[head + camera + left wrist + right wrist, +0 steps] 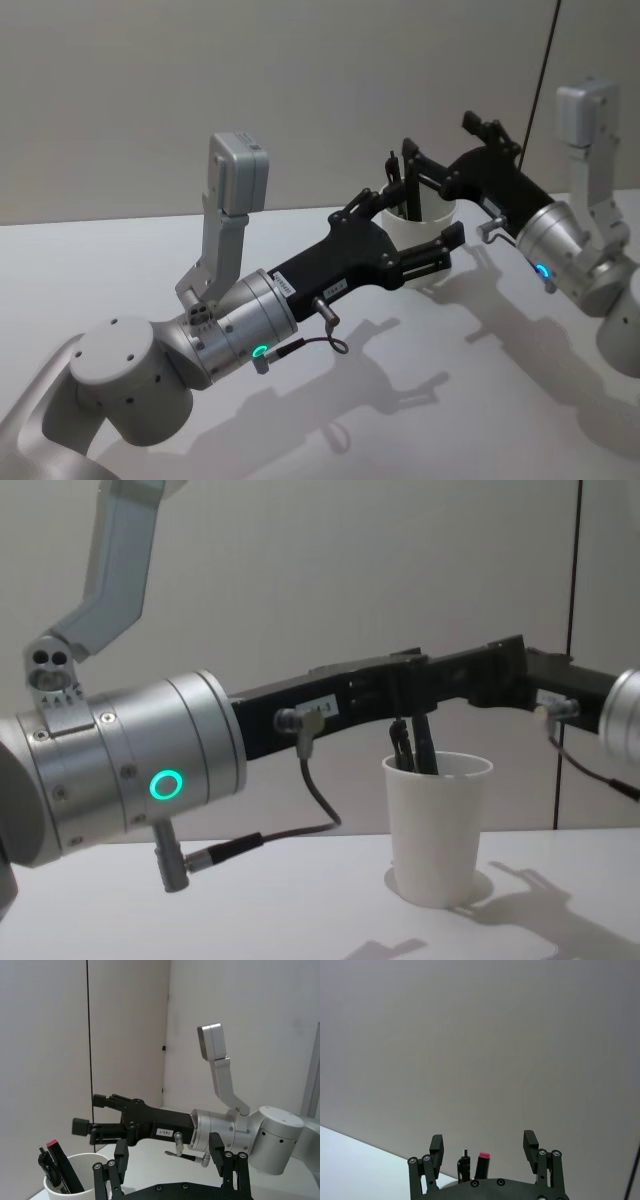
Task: Place the pen into the pen holder.
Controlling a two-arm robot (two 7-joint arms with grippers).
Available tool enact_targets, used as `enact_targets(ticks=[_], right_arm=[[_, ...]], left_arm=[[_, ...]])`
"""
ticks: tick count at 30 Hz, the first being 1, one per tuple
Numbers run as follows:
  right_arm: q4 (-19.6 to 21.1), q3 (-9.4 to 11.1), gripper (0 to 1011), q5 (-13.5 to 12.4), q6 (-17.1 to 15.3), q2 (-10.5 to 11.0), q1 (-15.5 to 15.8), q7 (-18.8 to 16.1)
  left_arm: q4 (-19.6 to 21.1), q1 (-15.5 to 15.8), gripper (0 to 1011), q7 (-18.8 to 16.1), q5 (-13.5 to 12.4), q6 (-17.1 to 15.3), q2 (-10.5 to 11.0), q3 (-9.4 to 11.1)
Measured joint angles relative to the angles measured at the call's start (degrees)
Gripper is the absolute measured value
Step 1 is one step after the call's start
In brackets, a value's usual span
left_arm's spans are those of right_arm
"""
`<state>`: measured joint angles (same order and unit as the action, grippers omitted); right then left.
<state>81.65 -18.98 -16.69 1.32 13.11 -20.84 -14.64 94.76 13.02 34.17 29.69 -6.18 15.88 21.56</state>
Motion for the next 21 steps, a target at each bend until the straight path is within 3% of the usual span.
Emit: enact_targets(ticks=[5,12,21], right_arm=[[2.61,0.74,1001,-0.95,-0.87,1.32,1.61,1.89],[3.03,0.87,1001,-1.00,-0.96,1.45,2.08,2.10],[5.96,1.83,1001,-0.81,-1.37,2.34,5.59,3.69]], left_arm=[[0.00,0.00,1001,0.00,0.00,0.00,0.00,0.00],[0.00,0.00,1001,-0.92,-0.44,0.08,0.16,0.12],[-0.28,0.09,1001,-6.54,-3.53,1.04,1.18,0.88]])
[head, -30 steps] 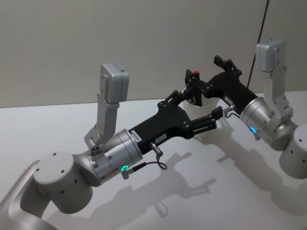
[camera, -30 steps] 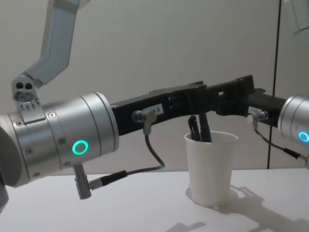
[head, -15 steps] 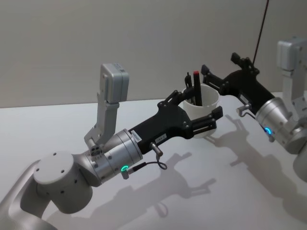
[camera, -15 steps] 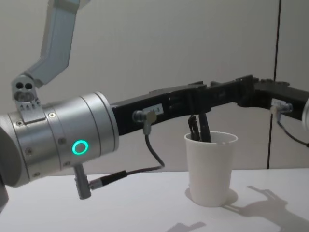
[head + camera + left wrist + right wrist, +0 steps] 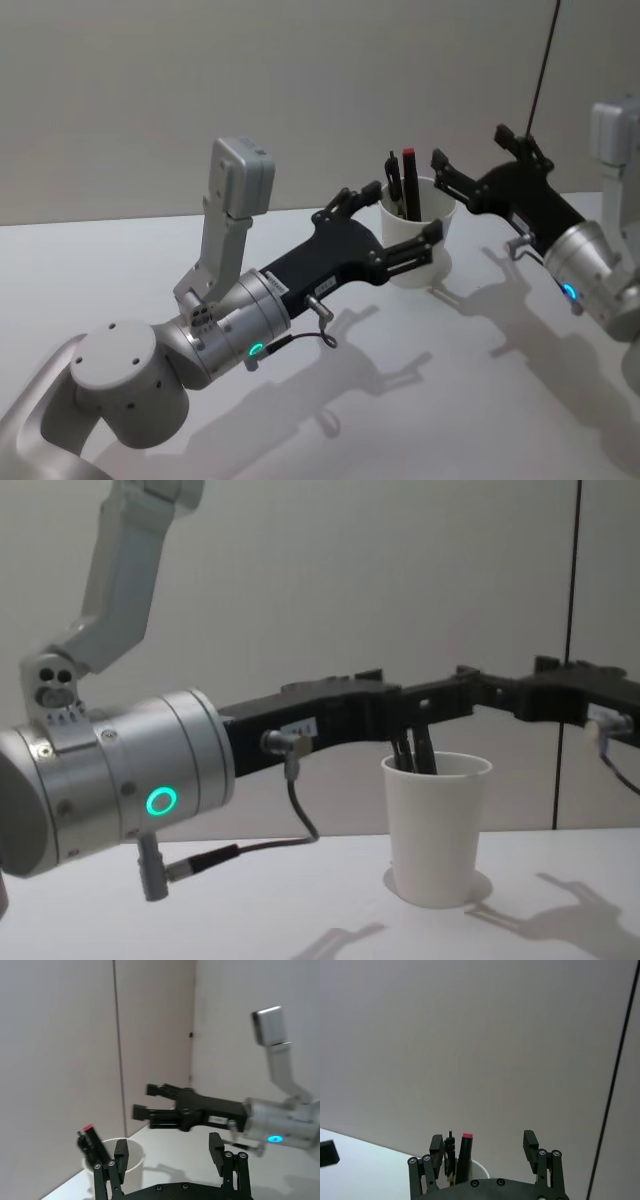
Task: Place the pen into the pen holder.
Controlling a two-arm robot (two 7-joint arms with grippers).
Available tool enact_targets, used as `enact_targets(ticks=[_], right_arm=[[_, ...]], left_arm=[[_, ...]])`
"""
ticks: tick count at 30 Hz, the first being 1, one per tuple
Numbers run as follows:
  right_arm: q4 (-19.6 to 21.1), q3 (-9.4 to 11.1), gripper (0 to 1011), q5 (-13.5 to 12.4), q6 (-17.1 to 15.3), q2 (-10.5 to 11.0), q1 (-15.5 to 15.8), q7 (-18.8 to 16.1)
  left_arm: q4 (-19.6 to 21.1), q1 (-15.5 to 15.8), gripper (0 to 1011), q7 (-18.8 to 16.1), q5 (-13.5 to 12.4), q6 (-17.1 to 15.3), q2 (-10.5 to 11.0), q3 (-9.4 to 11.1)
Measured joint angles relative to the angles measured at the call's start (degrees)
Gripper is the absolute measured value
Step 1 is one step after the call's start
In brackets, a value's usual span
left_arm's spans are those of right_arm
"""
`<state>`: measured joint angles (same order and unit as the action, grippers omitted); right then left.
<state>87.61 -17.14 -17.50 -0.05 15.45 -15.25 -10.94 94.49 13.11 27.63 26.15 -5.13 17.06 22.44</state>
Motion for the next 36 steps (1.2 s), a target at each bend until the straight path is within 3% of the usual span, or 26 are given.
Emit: enact_targets(ticks=[26,36], right_arm=[[11.74,3.67,1001,0.87,-1.67,3.38,13.83,6.12],[13.56,4.24,1001,1.04,-1.94,3.92,16.04,7.13]], left_arm=[[-0.94,0.37,1001,-19.60,-10.65,3.14,3.52,2.65],[-1.25,0.49,1001,-25.76,-14.03,4.17,4.64,3.47]])
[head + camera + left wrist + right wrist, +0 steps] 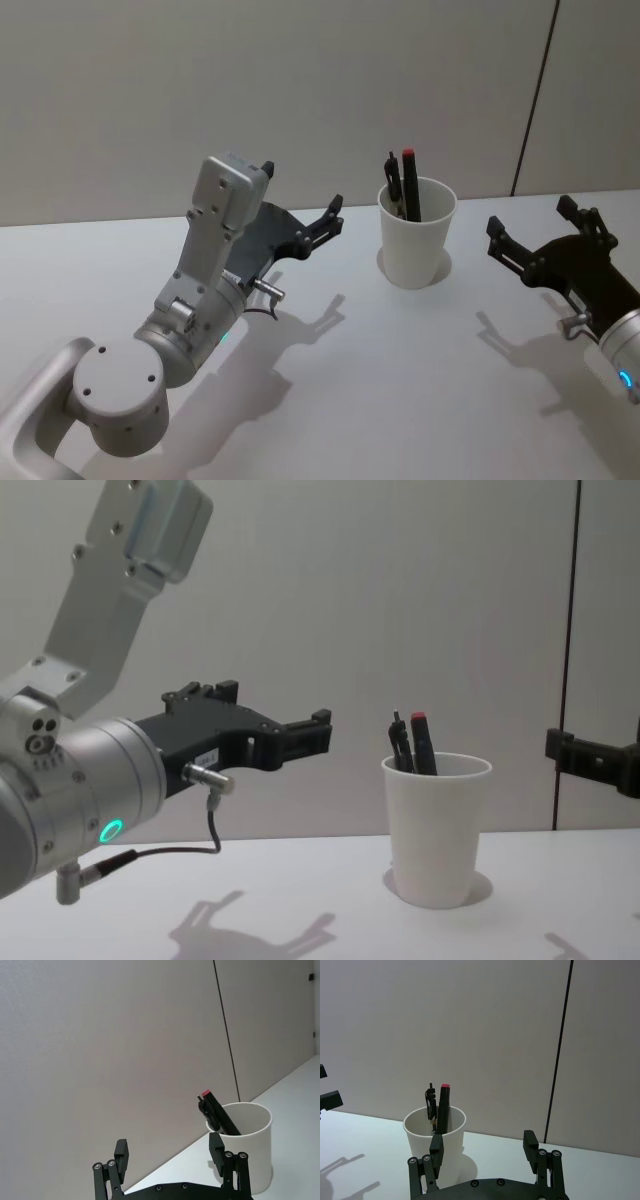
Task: Place the pen into the pen holder.
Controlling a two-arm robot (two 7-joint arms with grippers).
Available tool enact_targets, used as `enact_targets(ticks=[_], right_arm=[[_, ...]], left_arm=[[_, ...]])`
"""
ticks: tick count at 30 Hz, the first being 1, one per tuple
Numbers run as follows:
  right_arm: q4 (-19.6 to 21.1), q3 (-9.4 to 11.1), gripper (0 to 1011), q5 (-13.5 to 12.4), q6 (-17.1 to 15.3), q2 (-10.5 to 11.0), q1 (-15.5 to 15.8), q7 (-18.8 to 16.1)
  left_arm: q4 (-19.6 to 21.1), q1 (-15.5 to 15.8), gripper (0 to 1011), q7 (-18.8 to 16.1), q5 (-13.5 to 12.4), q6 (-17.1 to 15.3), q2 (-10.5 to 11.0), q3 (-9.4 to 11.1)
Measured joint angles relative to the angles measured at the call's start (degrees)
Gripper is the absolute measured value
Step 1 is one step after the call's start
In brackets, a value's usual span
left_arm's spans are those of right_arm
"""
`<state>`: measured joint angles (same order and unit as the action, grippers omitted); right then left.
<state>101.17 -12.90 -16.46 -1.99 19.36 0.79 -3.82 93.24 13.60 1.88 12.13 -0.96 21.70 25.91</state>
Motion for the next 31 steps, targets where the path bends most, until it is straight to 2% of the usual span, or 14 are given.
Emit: enact_targets(ticks=[5,31], right_arm=[[0.05,0.01,1001,0.00,0.00,0.00,0.05,0.02],[0.06,-0.04,1001,0.00,0.04,-0.03,0.06,-0.01]], left_arm=[[-0.06,0.01,1001,-1.14,-0.61,0.20,0.20,0.15],[-0.07,-0.01,1001,-1.26,-0.64,0.19,0.19,0.11]])
